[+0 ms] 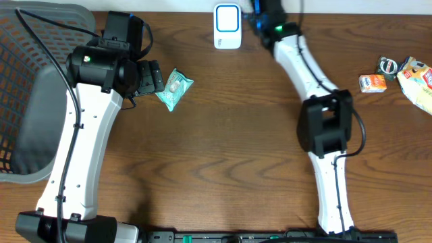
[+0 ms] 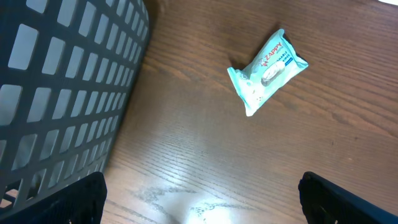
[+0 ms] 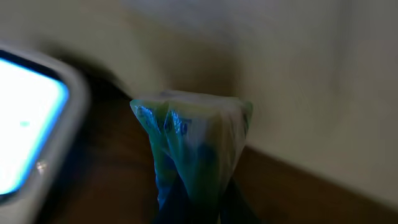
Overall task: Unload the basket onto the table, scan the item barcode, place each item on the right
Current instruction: 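Swing the green pack to the table's right edge and release it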
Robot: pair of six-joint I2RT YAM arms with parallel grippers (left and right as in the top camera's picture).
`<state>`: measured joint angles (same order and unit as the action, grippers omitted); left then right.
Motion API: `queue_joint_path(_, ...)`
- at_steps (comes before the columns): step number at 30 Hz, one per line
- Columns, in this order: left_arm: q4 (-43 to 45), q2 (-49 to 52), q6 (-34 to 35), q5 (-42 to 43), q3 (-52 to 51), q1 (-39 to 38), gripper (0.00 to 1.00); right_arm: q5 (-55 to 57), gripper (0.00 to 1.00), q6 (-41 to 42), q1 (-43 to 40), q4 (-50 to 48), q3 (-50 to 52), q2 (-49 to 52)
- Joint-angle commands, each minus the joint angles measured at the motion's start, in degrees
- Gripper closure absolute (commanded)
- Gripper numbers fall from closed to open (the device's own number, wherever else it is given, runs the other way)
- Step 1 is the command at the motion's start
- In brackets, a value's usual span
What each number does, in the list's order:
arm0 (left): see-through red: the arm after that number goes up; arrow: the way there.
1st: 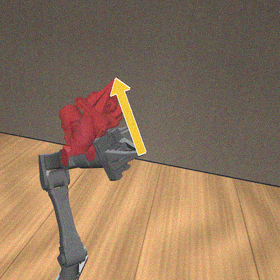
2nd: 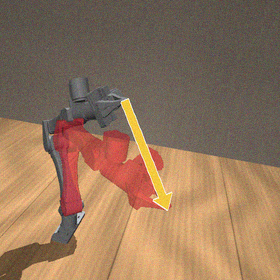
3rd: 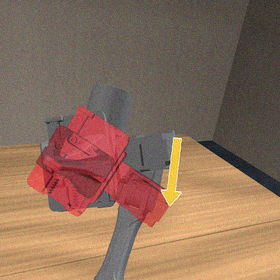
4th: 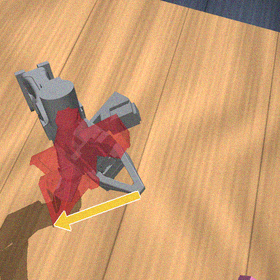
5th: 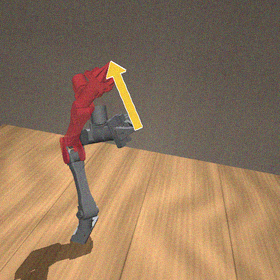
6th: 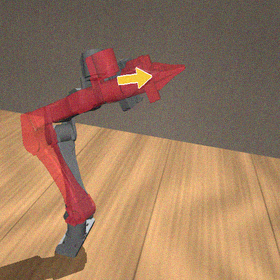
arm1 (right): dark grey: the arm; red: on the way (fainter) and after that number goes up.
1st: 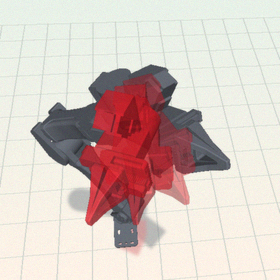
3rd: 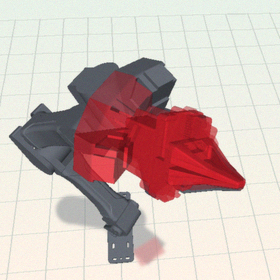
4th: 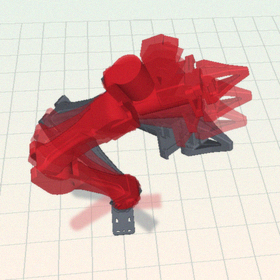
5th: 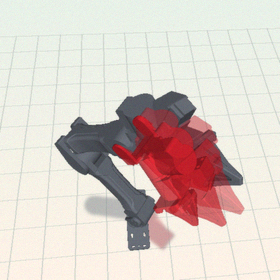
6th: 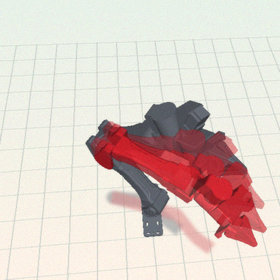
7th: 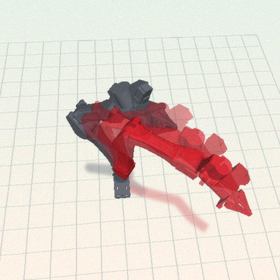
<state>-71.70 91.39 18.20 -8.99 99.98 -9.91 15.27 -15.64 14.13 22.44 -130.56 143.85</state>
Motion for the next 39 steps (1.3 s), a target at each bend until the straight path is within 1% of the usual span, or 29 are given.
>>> queue_joint_path(1,-0.11,-0.09,0.52,-0.70,-0.17,0.09,0.02,2.05,0.99,10.95,-4.98,2.95,-1.46,-2.93)
queue_joint_path(3,-0.11,-0.09,0.52,-0.70,-0.17,0.09,0.02,2.23,0.99,12.39,-7.69,6.25,-1.46,-3.76)
queue_joint_path(10,-0.11,-0.09,0.52,-0.70,-0.17,0.09,0.02,7.26,0.99,12.33,-17.53,20.04,-1.38,-4.02)
queue_joint_path(15,-0.11,-0.09,0.52,-0.70,-0.17,0.09,0.02,7.30,0.98,12.17,-23.69,25.66,-1.33,-4.02)
queue_joint_path(16,-0.11,-0.09,0.52,-0.70,-0.17,0.09,0.02,7.04,0.91,12.20,-24.96,26.36,-1.33,-4.02)
queue_joint_path(17,-0.11,-0.09,0.52,-0.70,-0.17,0.09,0.02,6.29,0.78,12.24,-25.94,26.73,-1.31,-4.02)
queue_joint_path(18,-0.11,-0.09,0.52,-0.70,-0.17,0.09,0.02,4.81,0.05,12.22,-26.84,27.02,-1.27,-4.02)
queue_joint_path(19,-0.11,-0.09,0.52,-0.70,-0.17,0.09,0.02,2.69,0.01,12.20,-27.74,27.36,-1.25,-4.02)
queue_joint_path(24,-0.11,-0.09,0.52,-0.70,-0.17,0.09,0.02,-6.62,0.01,12.22,-30.16,29.55,-1.14,-4.02)
queue_joint_path(29,-0.11,-0.09,0.52,-0.70,-0.17,0.09,0.02,-17.92,0.01,12.24,-29.81,30.34,-0.87,-4.02)
queue_joint_path(37,-0.11,-0.09,0.52,-0.70,-0.17,0.09,0.02,-47.58,0.01,12.46,-24.48,32.76,-0.87,-4.02)
queue_joint_path(39,-0.11,-0.09,0.52,-0.70,-0.17,0.09,0.02,-52.81,0.01,13.90,-22.29,34.47,-0.87,-4.02)
